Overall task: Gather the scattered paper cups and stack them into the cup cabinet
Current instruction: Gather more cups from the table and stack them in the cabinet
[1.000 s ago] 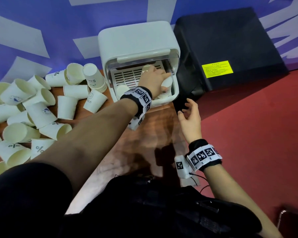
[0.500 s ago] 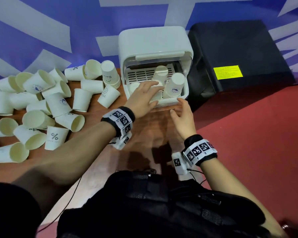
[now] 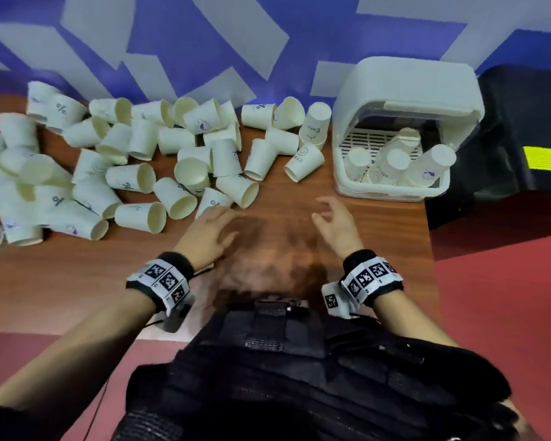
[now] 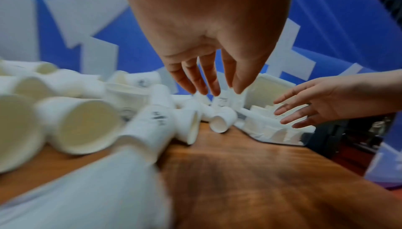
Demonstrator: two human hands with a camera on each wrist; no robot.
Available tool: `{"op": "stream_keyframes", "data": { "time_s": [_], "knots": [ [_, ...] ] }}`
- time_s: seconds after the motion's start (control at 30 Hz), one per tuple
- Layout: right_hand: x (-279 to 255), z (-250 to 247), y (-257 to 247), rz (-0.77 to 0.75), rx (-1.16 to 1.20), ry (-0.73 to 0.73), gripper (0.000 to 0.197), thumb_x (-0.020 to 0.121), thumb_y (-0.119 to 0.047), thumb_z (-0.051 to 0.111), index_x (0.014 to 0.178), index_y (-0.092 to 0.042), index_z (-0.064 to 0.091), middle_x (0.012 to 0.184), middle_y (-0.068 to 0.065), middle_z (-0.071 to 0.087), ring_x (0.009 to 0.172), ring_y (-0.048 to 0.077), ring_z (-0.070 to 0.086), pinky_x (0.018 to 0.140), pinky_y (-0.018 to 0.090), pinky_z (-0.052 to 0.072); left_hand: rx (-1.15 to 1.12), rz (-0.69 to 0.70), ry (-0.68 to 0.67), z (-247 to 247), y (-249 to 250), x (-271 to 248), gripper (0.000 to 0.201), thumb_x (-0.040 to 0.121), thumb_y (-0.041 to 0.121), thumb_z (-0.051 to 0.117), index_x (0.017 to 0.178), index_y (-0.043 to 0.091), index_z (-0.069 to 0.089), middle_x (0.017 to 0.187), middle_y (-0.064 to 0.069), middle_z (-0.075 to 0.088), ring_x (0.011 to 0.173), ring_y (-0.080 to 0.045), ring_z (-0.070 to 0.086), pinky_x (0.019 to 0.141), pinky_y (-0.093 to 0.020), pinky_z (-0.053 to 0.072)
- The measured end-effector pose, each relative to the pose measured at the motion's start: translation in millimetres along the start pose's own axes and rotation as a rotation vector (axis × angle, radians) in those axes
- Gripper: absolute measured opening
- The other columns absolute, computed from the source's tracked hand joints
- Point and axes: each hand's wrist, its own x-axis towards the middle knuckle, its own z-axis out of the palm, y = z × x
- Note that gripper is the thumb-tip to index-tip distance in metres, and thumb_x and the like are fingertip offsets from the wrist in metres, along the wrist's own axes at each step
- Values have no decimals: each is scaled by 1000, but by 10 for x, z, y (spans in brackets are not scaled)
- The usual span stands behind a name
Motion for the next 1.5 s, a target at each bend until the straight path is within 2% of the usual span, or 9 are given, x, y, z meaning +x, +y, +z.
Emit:
{"op": "stream_keyframes", "data": {
  "time_s": [0.17, 0.3, 0.5, 0.73, 0.97, 1.2, 1.27, 1.37, 1.5],
  "knots": [
    [-100, 747, -363, -48, -46, -138, 33, 93, -14, 57, 125, -10, 55, 127, 12, 53, 107, 22, 56, 93, 31, 45, 18, -121, -88, -181, -687, -560, 56, 86, 52, 41, 130, 20, 54, 118, -8, 59, 109, -30, 51, 92, -41, 42],
    [-188, 1264, -587, -49, -63, -194, 33, 92, -13, 57, 125, -12, 55, 125, 9, 53, 107, 20, 54, 94, 31, 45, -12, -216, -105, -274, -1048, -853, 70, 79, 62, 39, 133, 19, 51, 123, -8, 57, 112, -30, 48, 93, -39, 40],
    [-304, 1836, -807, -88, -110, -286, 41, 90, -11, 58, 130, -11, 51, 126, 10, 50, 116, 24, 49, 100, 32, 40, -12, -301, -147, -345, -1474, -989, 57, 87, 41, 62, 138, 20, 45, 134, -9, 51, 123, -31, 42, 102, -43, 37],
    [-371, 2308, -912, -271, -338, -415, 72, 84, -4, 56, 148, -21, 30, 153, 4, 28, 138, 26, 28, 113, 36, 27, 53, -204, 140, -581, -1721, -878, 45, 80, 6, 65, 125, 5, 56, 127, -17, 51, 119, -39, 41, 99, -47, 38],
    [-455, 2490, -887, -319, -696, -457, 58, 86, -12, 55, 141, -25, 42, 153, -6, 33, 139, 28, 22, 106, 42, 31, 41, -265, -60, -702, -1991, -624, 69, 82, 8, 63, 145, 6, 34, 146, -19, 35, 134, -38, 28, 111, -41, 24],
    [-562, 2575, -771, -239, -823, -373, 65, 85, -29, 60, 144, -25, 34, 139, 4, 45, 137, 33, 25, 111, 47, 20, 97, -298, -136, -570, -2051, -636, 67, 83, 20, 65, 143, 14, 37, 134, -17, 47, 124, -37, 37, 104, -42, 32],
    [-546, 2561, -784, -106, -712, -295, 67, 82, -34, 62, 142, -27, 35, 131, 5, 50, 126, 29, 40, 108, 46, 24, 52, -329, -194, -527, -2038, -679, 70, 84, 26, 69, 144, 16, 35, 133, -17, 45, 123, -35, 39, 103, -41, 33],
    [-477, 2448, -818, 98, -223, -153, 78, 78, -31, 71, 143, -26, 29, 128, 4, 54, 115, 25, 52, 102, 46, 39, -52, -329, -214, -487, -2038, -751, 74, 82, 31, 71, 144, 16, 34, 128, -16, 44, 116, -34, 48, 99, -39, 37],
    [-429, 2259, -861, 157, 290, -36, 86, 80, -14, 75, 147, -23, 21, 121, -11, 50, 110, 13, 54, 91, 31, 48, -182, -272, -102, -527, -1997, -821, 67, 84, 33, 70, 141, 17, 40, 122, -11, 45, 109, -29, 53, 94, -37, 43]
  ]
}}
